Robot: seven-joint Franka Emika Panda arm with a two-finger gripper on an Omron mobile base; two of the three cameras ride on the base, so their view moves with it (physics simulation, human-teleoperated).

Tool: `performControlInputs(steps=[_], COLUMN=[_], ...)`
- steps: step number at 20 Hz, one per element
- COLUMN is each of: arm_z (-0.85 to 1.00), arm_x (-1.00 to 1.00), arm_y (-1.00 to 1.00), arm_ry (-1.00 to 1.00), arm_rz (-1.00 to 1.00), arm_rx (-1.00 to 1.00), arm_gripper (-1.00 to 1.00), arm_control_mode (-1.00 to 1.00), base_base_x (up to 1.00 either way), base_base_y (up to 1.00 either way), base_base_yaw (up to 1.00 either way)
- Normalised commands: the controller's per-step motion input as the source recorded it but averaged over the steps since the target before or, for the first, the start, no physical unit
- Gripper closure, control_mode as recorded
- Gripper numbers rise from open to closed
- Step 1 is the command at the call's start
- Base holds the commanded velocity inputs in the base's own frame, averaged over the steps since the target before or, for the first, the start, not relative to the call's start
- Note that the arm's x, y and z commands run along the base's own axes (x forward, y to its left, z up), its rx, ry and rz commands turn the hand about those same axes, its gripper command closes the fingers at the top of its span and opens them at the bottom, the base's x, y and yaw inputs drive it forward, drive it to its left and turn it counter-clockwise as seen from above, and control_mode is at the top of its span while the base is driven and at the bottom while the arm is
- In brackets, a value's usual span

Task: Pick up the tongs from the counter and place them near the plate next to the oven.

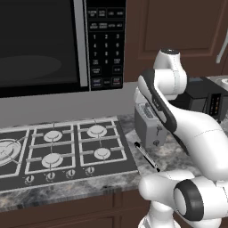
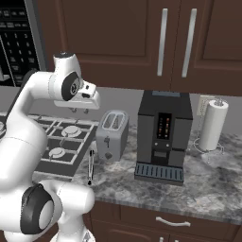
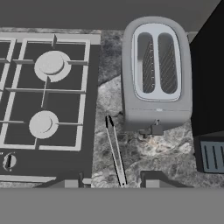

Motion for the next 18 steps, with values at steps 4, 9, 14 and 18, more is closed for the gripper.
performControlInputs(steps=[4,9,14,18], arm_z=[-0.01,0.00,0.00,0.00], arm_x=[0.00,0.00,0.00,0.00], arm_y=[0.00,0.00,0.00,0.00], arm_ry=[0.00,0.00,0.00,0.00], arm_rz=[0.00,0.00,0.00,0.00], arm_rx=[0.00,0.00,0.00,0.00], arm_gripper=[-1.00,-1.00,-1.00,-1.00], arm_control_mode=[-1.00,-1.00,-1.00,-1.00], base_base_x=[0.00,0.00,0.00,0.00], base_base_y=[0.00,0.00,0.00,0.00], base_base_yaw=[0.00,0.00,0.00,0.00])
